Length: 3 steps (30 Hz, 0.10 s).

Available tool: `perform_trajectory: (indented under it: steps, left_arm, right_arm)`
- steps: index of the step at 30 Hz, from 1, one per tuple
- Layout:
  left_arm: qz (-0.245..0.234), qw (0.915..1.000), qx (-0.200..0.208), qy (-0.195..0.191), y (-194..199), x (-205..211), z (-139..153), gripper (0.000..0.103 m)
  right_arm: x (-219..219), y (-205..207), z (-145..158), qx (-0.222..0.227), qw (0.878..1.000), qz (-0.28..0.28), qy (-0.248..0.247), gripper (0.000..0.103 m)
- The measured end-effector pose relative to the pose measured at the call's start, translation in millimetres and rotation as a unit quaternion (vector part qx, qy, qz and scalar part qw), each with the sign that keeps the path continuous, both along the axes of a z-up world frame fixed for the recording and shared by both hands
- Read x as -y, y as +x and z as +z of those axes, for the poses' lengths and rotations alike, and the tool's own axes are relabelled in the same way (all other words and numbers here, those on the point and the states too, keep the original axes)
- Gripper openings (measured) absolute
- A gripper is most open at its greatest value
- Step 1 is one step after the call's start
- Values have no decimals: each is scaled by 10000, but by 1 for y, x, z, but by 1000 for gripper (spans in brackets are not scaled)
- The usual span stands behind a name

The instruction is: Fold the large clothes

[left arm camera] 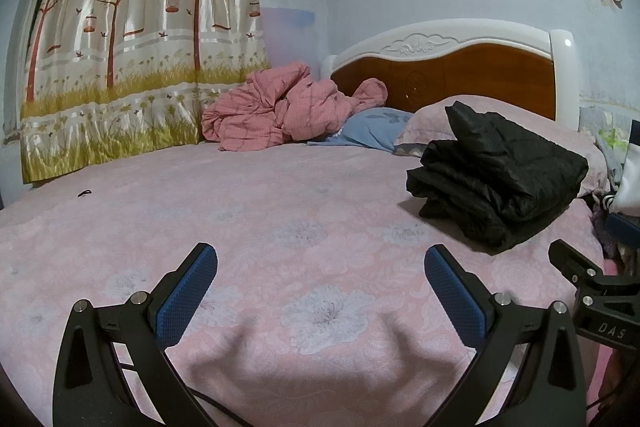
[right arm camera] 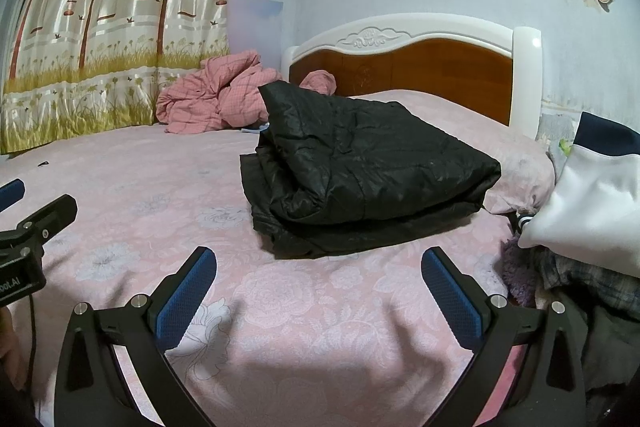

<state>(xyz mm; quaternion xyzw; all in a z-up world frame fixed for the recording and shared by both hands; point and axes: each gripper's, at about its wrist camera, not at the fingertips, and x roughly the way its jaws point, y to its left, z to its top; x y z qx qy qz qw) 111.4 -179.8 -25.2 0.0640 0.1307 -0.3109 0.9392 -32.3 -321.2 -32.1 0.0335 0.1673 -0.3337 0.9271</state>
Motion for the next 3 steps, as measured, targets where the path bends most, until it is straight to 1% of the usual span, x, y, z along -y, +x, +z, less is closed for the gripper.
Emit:
perform_trajectory:
  steps: [3]
  left_arm:
    - [-9,10000,9,-30,0,-2,0,103]
  right_arm:
    - [-1,0,0,5,10000,0,14,103]
